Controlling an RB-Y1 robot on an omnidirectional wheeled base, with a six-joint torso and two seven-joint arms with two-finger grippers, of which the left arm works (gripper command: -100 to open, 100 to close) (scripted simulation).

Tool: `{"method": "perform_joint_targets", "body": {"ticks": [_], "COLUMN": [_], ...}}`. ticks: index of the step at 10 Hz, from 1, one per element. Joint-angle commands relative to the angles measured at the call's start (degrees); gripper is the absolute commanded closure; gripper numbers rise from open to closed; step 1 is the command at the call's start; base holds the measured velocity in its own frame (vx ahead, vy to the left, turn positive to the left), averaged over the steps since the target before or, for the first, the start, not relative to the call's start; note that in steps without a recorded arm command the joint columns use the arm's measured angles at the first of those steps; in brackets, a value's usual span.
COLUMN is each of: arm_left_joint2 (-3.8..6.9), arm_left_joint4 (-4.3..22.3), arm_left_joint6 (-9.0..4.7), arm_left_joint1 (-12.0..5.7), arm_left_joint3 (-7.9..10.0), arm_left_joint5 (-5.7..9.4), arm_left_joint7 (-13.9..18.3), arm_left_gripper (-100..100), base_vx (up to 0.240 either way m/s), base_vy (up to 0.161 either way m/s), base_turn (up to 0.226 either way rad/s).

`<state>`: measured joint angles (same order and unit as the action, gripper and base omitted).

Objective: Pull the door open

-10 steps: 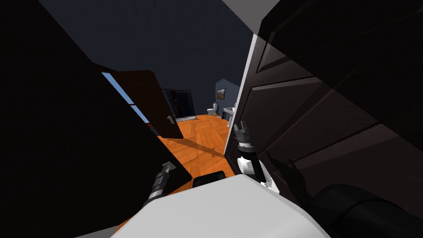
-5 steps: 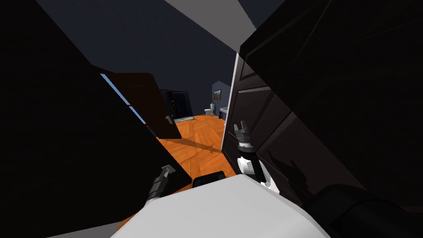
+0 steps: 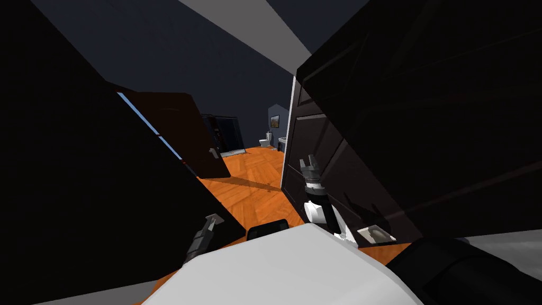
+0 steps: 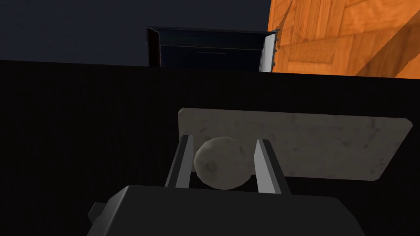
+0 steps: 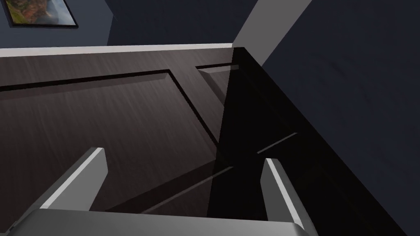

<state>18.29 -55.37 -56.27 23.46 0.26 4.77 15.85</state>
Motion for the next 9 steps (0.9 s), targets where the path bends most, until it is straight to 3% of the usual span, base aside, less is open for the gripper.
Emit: {"method": "perform_joint_targets", "body": {"ticks": [1,5,6,9], "arm_left_joint2": [0.66,2.54,2.16,1.90], "arm_left_joint4": [0.10,1.51,1.03,3.91], "arm_left_joint6": [-1.16,-4.57,-3.73,-3.03], "arm_left_joint1": [0.77,1.86,1.75,-2.40], "arm_left_joint3": [-0.57,-1.67,-1.55,-2.87], "arm_left_joint5": [-0.29,-0.88,-0.82,-2.18], "arm_left_joint7": [0.71,2.42,2.02,2.72], "arm_left_gripper": [100,100,100,100], "base_vx": [-0.205,-0.241,-0.117,-0.184], "base_vy": [0.031,0.036,0.011,0.014], "base_turn": [-0.119,-0.138,-0.025,0.037]}}
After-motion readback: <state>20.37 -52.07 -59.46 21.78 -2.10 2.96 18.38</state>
